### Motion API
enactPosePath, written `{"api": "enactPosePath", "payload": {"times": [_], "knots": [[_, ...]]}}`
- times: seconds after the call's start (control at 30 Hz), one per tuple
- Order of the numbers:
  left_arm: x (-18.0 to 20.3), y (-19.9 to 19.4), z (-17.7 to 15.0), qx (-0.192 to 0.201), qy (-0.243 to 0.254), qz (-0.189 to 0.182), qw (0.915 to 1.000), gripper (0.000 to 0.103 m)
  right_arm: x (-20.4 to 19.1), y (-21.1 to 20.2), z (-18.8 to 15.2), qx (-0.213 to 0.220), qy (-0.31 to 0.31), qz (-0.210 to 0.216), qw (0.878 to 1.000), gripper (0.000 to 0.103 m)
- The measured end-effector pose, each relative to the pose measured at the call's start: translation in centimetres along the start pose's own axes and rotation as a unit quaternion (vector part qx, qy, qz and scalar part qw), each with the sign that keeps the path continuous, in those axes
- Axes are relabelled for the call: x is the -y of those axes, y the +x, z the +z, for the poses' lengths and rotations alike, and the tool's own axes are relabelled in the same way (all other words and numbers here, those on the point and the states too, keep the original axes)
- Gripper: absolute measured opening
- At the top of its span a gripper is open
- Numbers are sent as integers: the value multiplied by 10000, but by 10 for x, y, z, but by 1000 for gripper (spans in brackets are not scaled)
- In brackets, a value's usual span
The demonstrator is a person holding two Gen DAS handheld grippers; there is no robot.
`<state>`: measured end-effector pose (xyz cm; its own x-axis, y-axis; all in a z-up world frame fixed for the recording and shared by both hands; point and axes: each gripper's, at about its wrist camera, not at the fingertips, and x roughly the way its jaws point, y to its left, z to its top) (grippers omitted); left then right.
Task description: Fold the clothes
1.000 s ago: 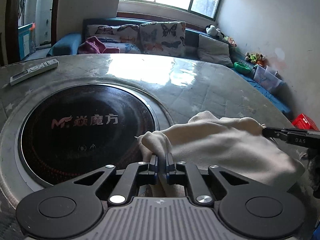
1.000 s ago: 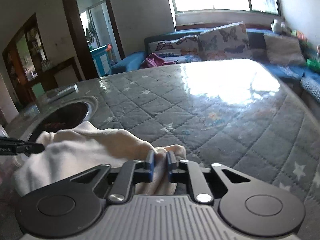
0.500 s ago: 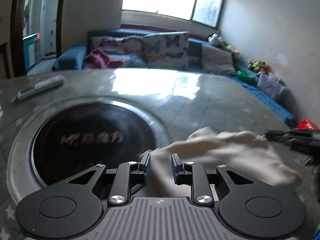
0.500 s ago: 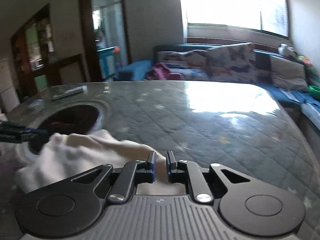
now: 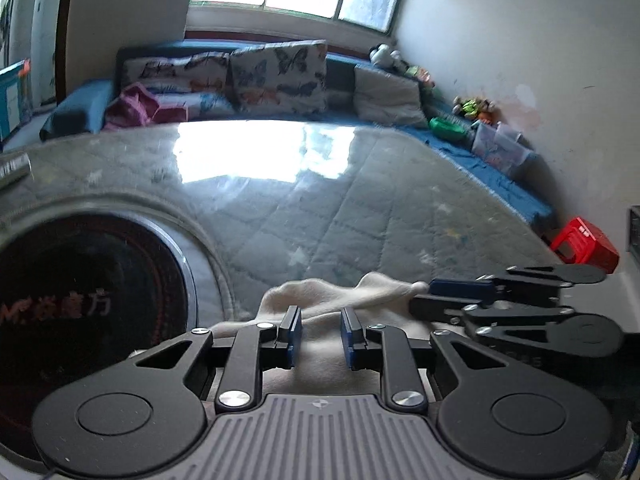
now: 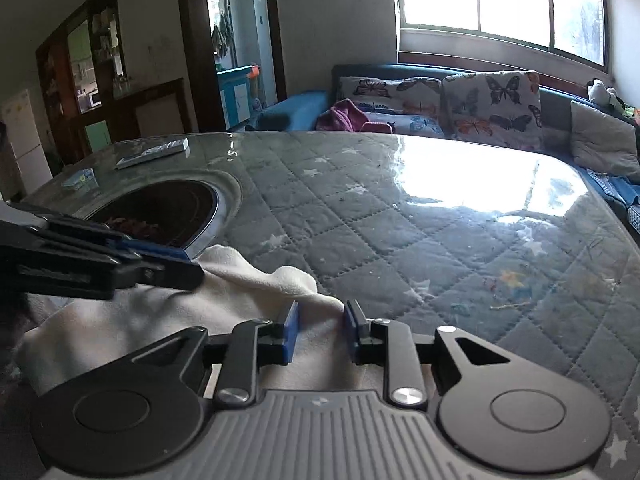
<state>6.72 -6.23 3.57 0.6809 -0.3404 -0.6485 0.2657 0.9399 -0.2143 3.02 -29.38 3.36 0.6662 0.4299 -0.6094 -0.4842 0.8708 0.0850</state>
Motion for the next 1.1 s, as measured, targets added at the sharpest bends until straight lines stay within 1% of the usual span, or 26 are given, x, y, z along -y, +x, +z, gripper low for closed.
{"api": "enactPosePath", "payload": {"times": [0.17, 0.27, 0.37, 0.43, 0.57, 0.6, 0.63, 0.77, 0.9, 1.0, 1.1], "knots": [[-1, 2, -3, 9, -15, 15, 10000, 24, 0, 2, 0, 3, -36, -32, 10000, 29], [1, 2, -2, 15, 12, 25, 10000, 24, 1, -2, 0, 66, 11, 32, 10000, 37], [3, 3, -2, 31, 38, 35, 10000, 25, 0, -12, 0, 204, 35, 30, 9998, 55], [3, 3, -2, 36, 24, 21, 10000, 27, -1, -20, 1, 330, 46, -8, 9994, 74], [3, 3, -2, 52, 1, -38, 10000, 34, -2, -31, 3, 480, 34, -19, 9988, 89], [3, 2, -2, 57, -5, -52, 10000, 35, -2, -31, 4, 467, 2, -36, 9989, 98], [3, 2, -2, 63, -10, -66, 10000, 36, -3, -31, 6, 476, -36, -94, 9988, 103], [0, 2, -2, 74, -71, -132, 9999, 36, -4, -30, 10, 548, -166, -320, 9978, 103], [-2, 1, -2, 93, -99, -186, 9997, 37, 1, -28, 16, 441, -18, -316, 9985, 103], [-1, -8, -1, 218, -65, -207, 9995, 40, 4, -19, 22, 204, 25, -376, 9991, 103], [-1, -7, 0, 189, 35, -117, 9997, 40, 5, -4, 27, -119, 28, -469, 9988, 103]]}}
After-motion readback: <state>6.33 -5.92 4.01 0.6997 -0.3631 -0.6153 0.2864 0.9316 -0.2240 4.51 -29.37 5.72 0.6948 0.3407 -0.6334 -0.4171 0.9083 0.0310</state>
